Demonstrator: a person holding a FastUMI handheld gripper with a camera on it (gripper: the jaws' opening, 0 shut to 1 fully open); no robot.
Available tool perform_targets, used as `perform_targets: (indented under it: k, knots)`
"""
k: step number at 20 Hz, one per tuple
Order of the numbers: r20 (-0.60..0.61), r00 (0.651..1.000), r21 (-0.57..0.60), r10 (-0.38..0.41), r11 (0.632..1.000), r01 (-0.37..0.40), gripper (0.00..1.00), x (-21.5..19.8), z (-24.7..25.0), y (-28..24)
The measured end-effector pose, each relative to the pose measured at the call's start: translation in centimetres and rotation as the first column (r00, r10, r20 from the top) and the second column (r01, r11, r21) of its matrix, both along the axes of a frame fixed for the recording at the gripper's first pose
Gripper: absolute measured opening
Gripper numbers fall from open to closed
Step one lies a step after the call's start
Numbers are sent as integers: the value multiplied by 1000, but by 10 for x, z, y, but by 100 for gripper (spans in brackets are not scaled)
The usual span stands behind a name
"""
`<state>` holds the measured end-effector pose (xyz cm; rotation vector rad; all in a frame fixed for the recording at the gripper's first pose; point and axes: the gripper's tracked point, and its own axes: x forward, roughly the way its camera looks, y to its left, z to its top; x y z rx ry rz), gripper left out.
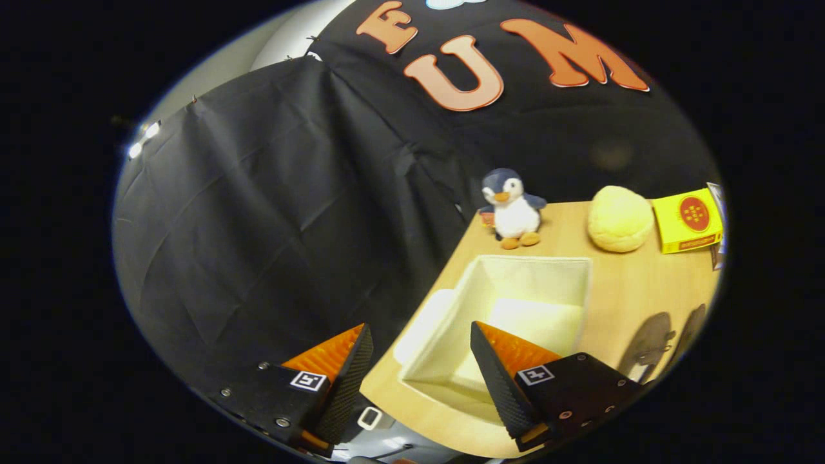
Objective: Open the storage box then place both shoes into the box .Put the left shoe in first, then the right shoe, with the right side of both shoes facing outward in a uniform manner.
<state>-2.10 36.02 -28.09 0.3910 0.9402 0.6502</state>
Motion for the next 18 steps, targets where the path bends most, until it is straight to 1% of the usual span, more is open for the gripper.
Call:
perform_targets:
  k: [2, 4, 6, 8, 11, 14, 15, 16, 18]
  knots:
    - [48, 997, -71, -62, 995, 65, 92, 9, -5, -48]
    - [81, 992, -163, -94, 981, 106, 92, 10, -18, -96]
    - [94, 989, -272, -111, 953, 133, 92, 7, -37, -142]
    - [87, 986, -339, -139, 927, 161, 94, 7, -52, -178]
    - [37, 980, -361, -196, 912, 197, 95, -6, -76, -213]
    - [12, 975, -428, -224, 880, 207, 94, -17, -108, -244]
    - [-5, 974, -447, -226, 872, 200, 94, -21, -121, -250]
    - [-28, 973, -461, -229, 867, 190, 90, -28, -132, -254]
    - [-72, 969, -478, -236, 861, 174, 87, -38, -152, -259]
